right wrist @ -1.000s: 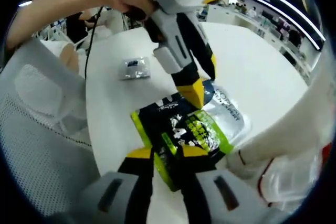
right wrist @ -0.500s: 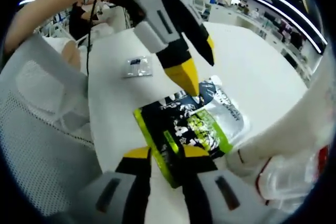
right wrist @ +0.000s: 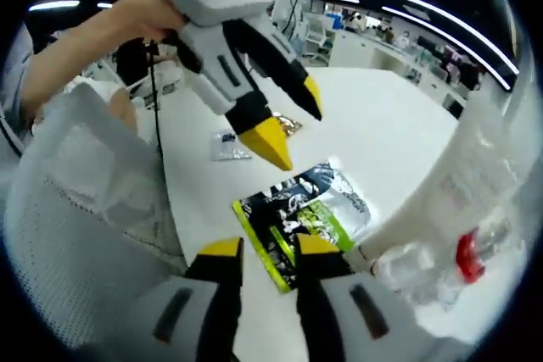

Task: Arrange the skincare products in the storage area until every visible bottle or jar stands upright without overlapping.

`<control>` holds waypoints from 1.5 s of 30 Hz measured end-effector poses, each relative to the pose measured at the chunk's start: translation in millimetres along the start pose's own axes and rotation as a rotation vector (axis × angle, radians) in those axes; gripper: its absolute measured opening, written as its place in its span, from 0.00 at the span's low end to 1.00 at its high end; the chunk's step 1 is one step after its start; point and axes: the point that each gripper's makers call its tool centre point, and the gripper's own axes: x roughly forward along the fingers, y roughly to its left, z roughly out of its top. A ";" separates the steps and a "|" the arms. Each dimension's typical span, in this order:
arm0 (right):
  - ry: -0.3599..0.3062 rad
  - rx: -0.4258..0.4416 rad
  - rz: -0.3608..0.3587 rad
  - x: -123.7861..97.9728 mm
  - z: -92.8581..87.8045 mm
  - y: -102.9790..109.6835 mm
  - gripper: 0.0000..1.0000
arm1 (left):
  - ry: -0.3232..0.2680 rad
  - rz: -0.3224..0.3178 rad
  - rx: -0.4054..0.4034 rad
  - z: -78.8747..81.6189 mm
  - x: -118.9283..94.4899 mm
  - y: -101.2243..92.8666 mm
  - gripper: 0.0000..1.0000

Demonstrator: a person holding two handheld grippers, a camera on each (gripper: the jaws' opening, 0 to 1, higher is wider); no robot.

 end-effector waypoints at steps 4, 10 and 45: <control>-0.037 0.009 -0.039 -19.4 4.0 -3.7 0.29 | -0.013 0.015 0.000 2.0 -7.4 -3.5 0.46; -0.106 0.053 -0.100 -48.7 9.7 -14.3 0.33 | -0.041 0.030 -0.007 7.0 -21.5 -11.9 0.49; -0.178 0.326 -0.341 -121.3 -47.5 -68.5 0.85 | -0.202 0.158 -0.227 -19.2 -88.8 -19.6 0.90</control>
